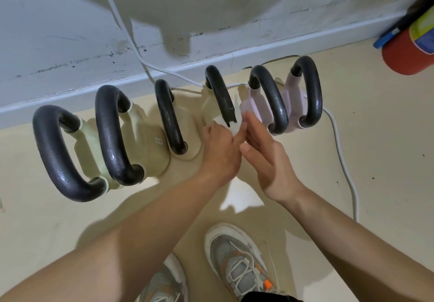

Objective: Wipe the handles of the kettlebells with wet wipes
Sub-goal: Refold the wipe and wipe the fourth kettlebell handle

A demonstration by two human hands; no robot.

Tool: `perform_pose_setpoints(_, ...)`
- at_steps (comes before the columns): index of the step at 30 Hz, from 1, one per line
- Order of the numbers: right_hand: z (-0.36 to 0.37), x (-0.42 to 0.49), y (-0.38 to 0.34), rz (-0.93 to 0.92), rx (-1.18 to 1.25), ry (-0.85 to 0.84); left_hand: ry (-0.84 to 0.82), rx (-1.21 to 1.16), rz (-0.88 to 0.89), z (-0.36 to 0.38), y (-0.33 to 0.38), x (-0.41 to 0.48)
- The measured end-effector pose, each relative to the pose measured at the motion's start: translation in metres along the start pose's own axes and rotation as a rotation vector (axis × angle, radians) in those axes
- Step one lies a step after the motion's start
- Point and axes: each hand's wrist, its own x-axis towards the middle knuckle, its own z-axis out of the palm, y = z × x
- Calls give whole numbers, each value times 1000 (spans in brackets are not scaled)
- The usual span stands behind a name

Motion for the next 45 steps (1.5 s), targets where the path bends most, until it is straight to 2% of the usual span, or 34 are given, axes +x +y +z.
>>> perform_pose_setpoints(3, 6, -13, 8, 55, 12, -14, 30, 473, 247, 2, -18, -12)
perform_pose_setpoints(4, 10, -16, 10, 67, 42, -19, 48, 545, 285, 2, -20, -13)
perform_pose_setpoints(7, 17, -17, 5, 103, 117, -8, 114, 583, 309, 0, -27, -6)
perform_pose_setpoints(9, 17, -9, -5, 145, 188, 8, 69, 595, 241, 1, -26, 2)
perform_pose_setpoints(11, 15, 0, -13, 208, 329, 57, -16, 408, 14, 4, -21, 10)
perform_pose_setpoints(14, 11, 7, -26, 245, 481, 170, 44, 38, -237, 3, -6, 21)
perform_pose_setpoints(16, 7, 9, -30, 263, 529, 233, 139, -50, -275, 4, 7, 24)
perform_pose_setpoints(19, 5, 12, -31, 333, 557, 281, 262, -42, -358, 5, 20, 30)
perform_pose_setpoints(22, 11, 12, -25, 321, 501, 235, 267, -251, -512, 6, 27, 41)
perform_pose_setpoints(23, 12, 12, -24, 309, 495, 238, 270, -280, -516, 7, 28, 42)
perform_pose_setpoints(27, 13, 6, -20, 272, 482, 244, 299, -20, -242, 10, 15, 28)
perform_pose_setpoints(32, 16, -5, -7, 404, 404, 384, 315, -44, -94, 19, -6, 22)
perform_pose_setpoints(36, 15, -6, -8, 496, 420, 396, 424, 90, 102, 18, -10, 15)
perform_pose_setpoints(38, 18, -6, -9, 507, 414, 384, 443, 76, 123, 18, -10, 16)
perform_pose_setpoints(42, 23, -3, -9, 490, 386, 392, 368, 130, 119, 12, -10, 18)
perform_pose_setpoints(44, 23, 1, -11, 447, 389, 434, 342, 96, 27, 9, -5, 16)
perform_pose_setpoints(45, 23, 3, -11, 428, 394, 460, 339, 26, -74, 9, 1, 15)
